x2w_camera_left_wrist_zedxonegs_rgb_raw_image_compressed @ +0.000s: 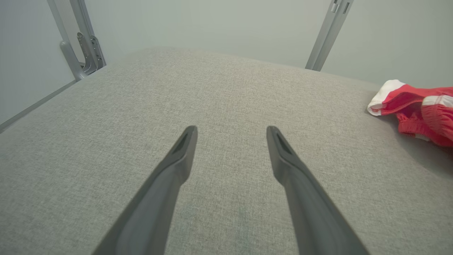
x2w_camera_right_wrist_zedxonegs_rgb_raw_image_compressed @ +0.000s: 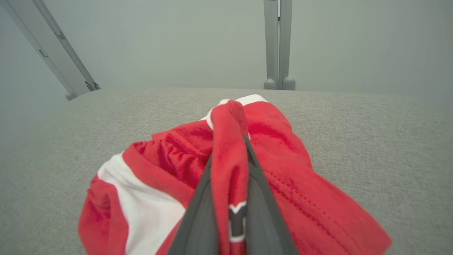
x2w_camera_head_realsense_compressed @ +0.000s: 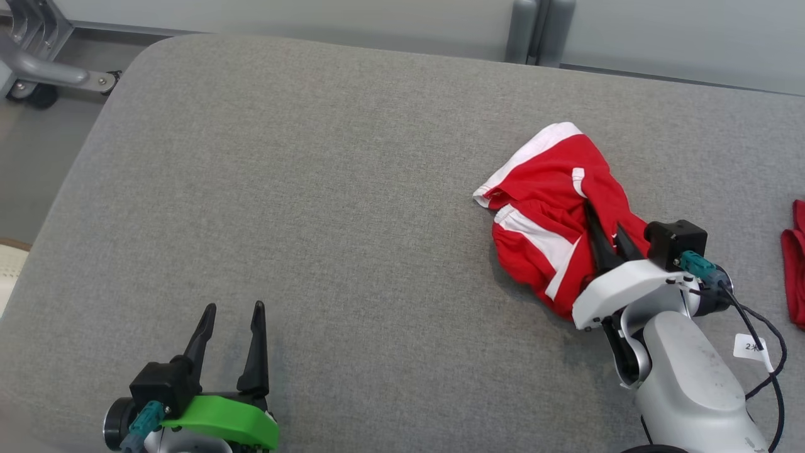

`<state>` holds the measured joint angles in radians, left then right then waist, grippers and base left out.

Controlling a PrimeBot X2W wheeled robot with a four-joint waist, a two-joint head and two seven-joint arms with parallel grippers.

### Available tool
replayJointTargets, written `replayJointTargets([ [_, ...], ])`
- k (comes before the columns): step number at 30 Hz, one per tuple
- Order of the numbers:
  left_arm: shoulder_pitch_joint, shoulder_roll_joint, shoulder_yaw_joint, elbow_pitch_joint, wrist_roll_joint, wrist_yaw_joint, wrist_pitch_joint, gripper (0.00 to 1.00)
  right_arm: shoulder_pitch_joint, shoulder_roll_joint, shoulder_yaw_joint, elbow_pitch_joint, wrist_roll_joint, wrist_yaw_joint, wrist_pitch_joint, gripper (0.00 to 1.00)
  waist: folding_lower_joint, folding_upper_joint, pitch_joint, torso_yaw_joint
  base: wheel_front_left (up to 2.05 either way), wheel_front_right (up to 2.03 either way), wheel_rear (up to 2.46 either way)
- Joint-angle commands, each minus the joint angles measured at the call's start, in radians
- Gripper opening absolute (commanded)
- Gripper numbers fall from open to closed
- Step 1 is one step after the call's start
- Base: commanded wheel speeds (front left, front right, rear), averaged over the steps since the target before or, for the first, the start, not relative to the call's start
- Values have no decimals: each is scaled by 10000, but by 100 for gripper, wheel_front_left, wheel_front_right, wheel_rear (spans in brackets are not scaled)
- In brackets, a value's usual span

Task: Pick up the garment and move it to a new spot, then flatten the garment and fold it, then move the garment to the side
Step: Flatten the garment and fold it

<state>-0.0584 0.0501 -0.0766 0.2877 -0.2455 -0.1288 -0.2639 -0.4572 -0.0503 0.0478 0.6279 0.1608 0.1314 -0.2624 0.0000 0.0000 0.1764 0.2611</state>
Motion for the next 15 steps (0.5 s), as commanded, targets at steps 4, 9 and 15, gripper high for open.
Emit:
replayJointTargets([
  [4,145,16,43,66,105,-25,3,100,530,-22,33,-342,457,-17,-26,9,0,0,-253,-375,0,0,0],
  [9,201,16,22,157,134,-29,3,100,896,-19,76,-378,647,-17,-25,29,0,0,-355,-584,0,0,0],
  [15,155,16,-45,216,162,-32,3,100,1002,-20,160,-282,860,-17,-25,38,0,0,-380,-709,0,0,0],
])
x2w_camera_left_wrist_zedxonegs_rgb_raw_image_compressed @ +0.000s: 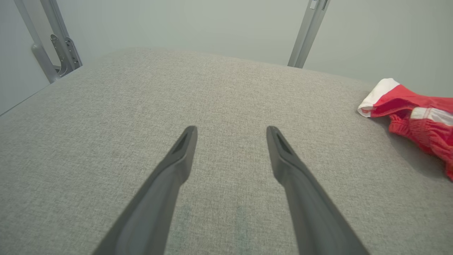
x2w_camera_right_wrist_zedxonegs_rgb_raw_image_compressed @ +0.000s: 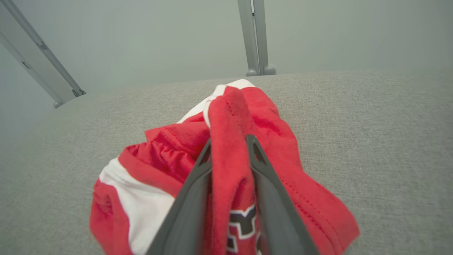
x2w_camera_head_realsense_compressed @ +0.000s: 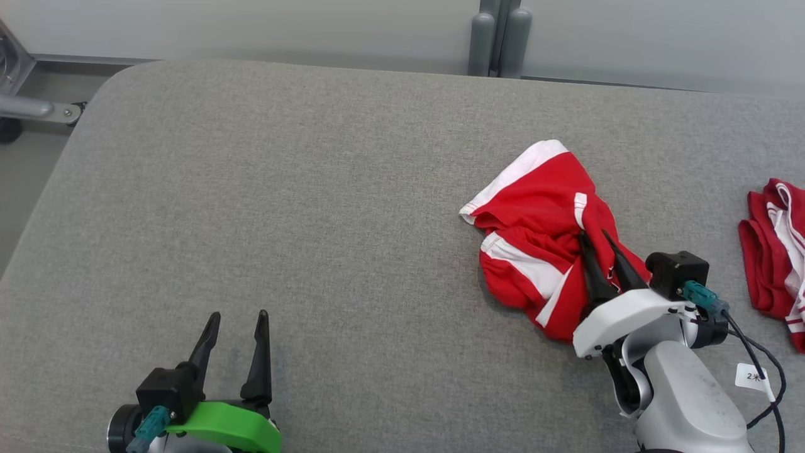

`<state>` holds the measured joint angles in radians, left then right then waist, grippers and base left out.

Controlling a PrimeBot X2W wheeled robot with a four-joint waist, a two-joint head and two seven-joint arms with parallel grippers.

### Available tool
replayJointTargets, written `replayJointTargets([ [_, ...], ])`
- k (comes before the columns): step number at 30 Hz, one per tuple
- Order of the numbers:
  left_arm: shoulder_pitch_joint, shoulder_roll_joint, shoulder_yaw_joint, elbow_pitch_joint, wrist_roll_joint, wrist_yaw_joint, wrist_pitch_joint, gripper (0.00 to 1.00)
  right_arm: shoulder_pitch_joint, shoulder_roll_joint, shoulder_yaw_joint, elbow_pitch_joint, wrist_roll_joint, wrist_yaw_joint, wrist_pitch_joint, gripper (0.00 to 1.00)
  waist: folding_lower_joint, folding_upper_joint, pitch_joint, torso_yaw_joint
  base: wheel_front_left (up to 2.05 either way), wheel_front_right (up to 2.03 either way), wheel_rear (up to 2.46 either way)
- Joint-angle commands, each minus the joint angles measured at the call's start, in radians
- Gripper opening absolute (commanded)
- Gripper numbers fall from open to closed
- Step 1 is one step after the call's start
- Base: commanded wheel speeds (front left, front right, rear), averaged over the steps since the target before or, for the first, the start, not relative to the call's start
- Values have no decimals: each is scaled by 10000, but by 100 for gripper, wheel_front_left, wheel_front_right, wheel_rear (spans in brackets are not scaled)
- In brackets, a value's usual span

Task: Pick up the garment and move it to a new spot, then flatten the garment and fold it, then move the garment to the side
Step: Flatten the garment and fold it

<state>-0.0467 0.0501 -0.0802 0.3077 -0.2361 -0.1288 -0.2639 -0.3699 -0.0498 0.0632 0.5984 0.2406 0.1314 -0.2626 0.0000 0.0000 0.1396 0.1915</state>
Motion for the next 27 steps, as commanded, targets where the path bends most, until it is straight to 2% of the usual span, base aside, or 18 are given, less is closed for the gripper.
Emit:
replayJointTargets([
  [1,32,16,-15,24,75,-32,3,100,124,-26,-2,-10,118,-17,-23,38,0,0,-30,-24,0,0,0],
  [3,38,16,-17,24,79,-33,3,100,150,-25,-4,-75,181,-17,-23,47,0,0,-62,-43,0,0,0],
  [6,96,16,-11,12,94,-33,3,100,183,-25,20,-88,255,-17,-23,44,0,0,-112,-60,0,0,0],
  [7,132,16,-5,16,101,-33,3,100,200,-25,34,-110,303,-17,-23,37,0,0,-144,-73,0,0,0],
  [9,193,16,21,-1,113,-33,3,100,228,-27,24,-261,394,-17,-24,6,0,0,-213,-114,0,0,0],
  [12,277,16,67,-36,145,-34,3,100,465,-33,-207,-691,677,-17,-24,6,0,0,-325,-224,0,0,0],
  [15,360,16,42,-57,190,-34,3,100,846,-34,-593,-1184,1020,-17,-24,16,0,0,-423,-375,0,0,0],
  [18,369,16,-22,-110,218,-34,3,100,1424,-22,-879,-1454,1219,-16,-22,47,0,0,-496,-576,0,0,0],
  [19,375,16,-26,-132,224,-34,3,100,1614,-25,-963,-1462,1259,-16,-22,85,0,0,-516,-648,0,0,0],
  [20,376,16,-33,-148,218,-34,3,100,1773,-29,-1037,-1478,1300,-16,-22,100,0,0,-541,-731,0,0,0],
  [27,302,20,-166,-192,276,-33,3,100,2557,-29,-1328,-2076,1029,-17,-22,100,0,0,-642,-1376,0,0,0],
])
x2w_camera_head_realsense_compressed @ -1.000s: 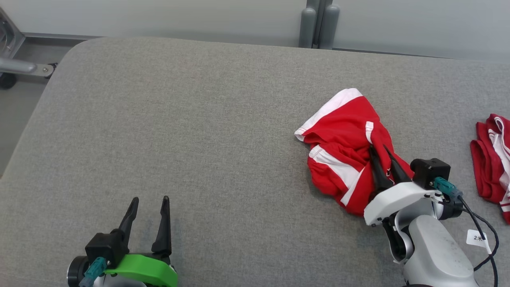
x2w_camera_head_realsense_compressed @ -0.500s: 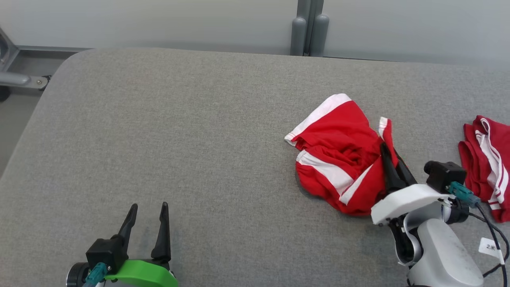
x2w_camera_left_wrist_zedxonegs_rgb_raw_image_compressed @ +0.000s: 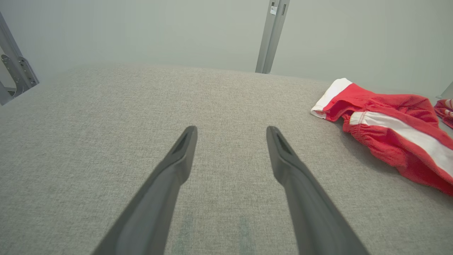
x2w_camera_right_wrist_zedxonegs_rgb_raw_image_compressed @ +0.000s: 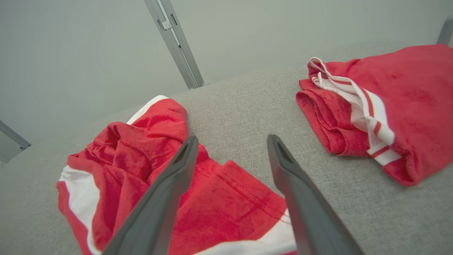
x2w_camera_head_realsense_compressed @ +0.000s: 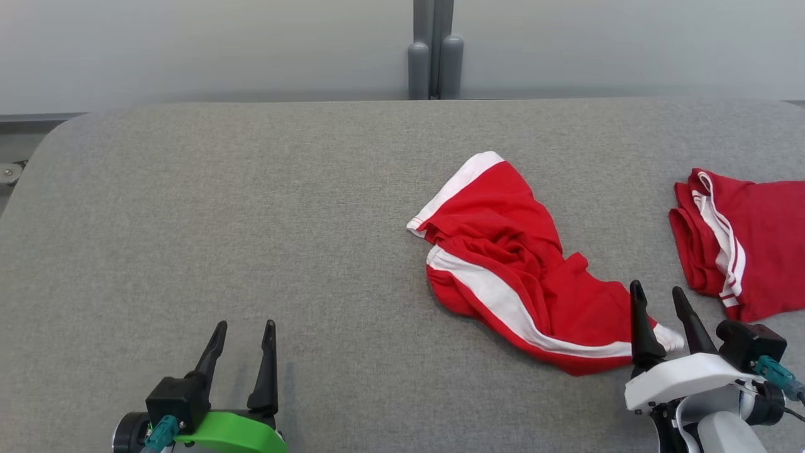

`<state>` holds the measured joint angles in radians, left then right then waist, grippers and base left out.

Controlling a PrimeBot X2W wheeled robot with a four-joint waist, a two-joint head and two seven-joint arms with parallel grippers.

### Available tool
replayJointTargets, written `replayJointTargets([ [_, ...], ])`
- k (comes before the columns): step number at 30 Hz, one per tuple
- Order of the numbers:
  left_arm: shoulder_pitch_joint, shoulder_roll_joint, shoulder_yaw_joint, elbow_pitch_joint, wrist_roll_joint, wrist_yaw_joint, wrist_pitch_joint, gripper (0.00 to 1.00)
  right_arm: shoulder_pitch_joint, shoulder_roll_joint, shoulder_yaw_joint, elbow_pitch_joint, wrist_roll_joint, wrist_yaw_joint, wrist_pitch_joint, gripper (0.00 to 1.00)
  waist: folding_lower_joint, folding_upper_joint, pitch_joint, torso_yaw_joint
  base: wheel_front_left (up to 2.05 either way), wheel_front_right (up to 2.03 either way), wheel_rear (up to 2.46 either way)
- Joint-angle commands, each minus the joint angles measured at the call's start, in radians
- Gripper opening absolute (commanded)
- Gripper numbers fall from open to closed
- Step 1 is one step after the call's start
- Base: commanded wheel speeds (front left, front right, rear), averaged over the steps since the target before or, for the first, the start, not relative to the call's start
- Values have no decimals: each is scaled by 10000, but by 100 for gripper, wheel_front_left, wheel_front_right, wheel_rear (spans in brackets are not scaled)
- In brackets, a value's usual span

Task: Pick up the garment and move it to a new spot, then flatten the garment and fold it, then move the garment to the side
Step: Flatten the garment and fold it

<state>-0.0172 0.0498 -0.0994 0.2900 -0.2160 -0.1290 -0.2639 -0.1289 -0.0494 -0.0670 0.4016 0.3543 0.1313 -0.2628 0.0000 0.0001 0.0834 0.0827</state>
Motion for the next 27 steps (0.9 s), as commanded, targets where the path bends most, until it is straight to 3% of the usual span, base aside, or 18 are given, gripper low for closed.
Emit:
replayJointTargets([
  [1,-27,22,-6,-18,85,-31,3,100,202,-37,-64,-223,-221,-14,-20,100,0,-1,-99,-385,0,0,0],
  [11,-599,21,-960,336,-297,-31,3,100,451,-30,-65,-1038,-695,-14,-21,100,0,-1,137,-1872,0,0,0],
  [18,-1744,146,-2083,1618,-1203,-31,4,100,374,-25,-10,-1107,-777,-14,-21,100,0,-1,589,-2880,0,0,0],
  [27,-3031,466,-2353,2993,-2017,-32,1,100,163,-20,44,-1255,-698,-14,-21,100,0,-1,1130,-3534,0,0,0],
])
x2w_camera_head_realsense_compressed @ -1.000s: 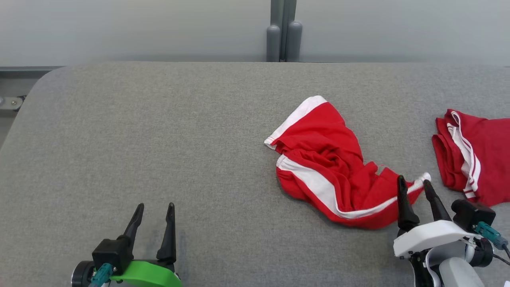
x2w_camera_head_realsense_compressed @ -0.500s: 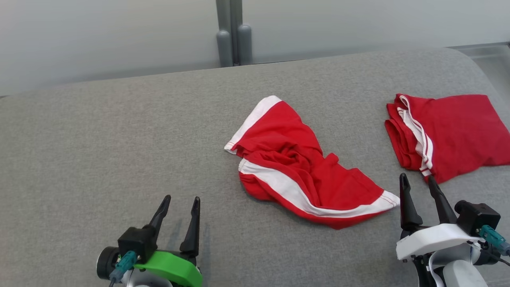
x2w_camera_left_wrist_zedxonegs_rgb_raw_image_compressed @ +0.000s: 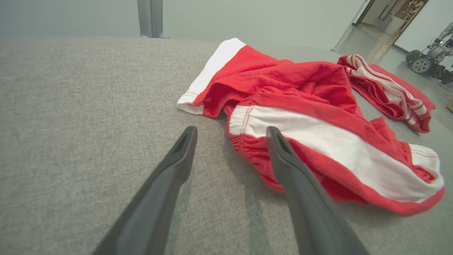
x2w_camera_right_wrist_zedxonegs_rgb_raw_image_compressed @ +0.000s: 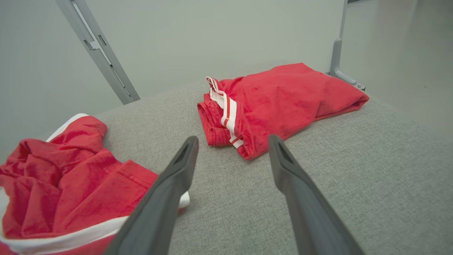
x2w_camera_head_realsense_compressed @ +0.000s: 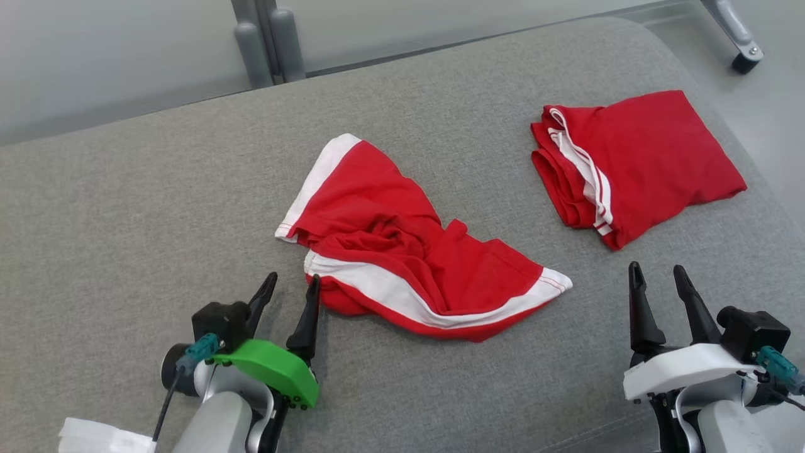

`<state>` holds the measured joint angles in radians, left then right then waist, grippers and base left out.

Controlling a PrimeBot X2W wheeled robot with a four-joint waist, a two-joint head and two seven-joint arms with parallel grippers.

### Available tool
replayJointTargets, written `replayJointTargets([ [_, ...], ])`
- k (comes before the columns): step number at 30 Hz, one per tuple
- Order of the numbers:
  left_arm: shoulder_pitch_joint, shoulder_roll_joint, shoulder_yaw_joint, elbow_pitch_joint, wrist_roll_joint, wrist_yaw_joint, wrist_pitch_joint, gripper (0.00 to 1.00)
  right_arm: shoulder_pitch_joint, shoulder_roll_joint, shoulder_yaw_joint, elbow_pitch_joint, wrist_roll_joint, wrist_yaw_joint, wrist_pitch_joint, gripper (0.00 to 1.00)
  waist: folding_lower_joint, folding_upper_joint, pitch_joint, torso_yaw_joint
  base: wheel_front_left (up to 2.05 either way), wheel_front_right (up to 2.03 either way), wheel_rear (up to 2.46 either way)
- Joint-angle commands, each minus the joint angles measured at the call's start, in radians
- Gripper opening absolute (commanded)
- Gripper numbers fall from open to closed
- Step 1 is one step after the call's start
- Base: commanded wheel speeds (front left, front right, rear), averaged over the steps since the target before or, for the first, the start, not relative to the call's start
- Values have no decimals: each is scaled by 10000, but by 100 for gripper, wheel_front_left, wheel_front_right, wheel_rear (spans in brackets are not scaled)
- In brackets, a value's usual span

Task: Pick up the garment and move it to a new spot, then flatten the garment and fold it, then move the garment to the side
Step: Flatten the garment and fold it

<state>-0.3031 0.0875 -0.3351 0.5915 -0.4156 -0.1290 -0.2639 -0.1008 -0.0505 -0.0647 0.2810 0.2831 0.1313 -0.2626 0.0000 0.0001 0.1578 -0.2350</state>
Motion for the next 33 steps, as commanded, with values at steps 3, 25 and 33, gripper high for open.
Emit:
replayJointTargets([
  [3,-576,221,-130,253,-338,-32,3,100,-159,-12,63,-60,75,-14,-23,100,0,-1,579,-468,0,0,0],
  [25,-1366,1061,-974,490,-1864,5,3,0,-299,-16,-21,97,206,-14,-23,100,0,-1,742,507,0,0,0],
  [33,-675,1016,432,855,-944,253,3,0,-227,-18,102,294,193,-14,-23,100,0,-1,357,1748,0,0,0],
])
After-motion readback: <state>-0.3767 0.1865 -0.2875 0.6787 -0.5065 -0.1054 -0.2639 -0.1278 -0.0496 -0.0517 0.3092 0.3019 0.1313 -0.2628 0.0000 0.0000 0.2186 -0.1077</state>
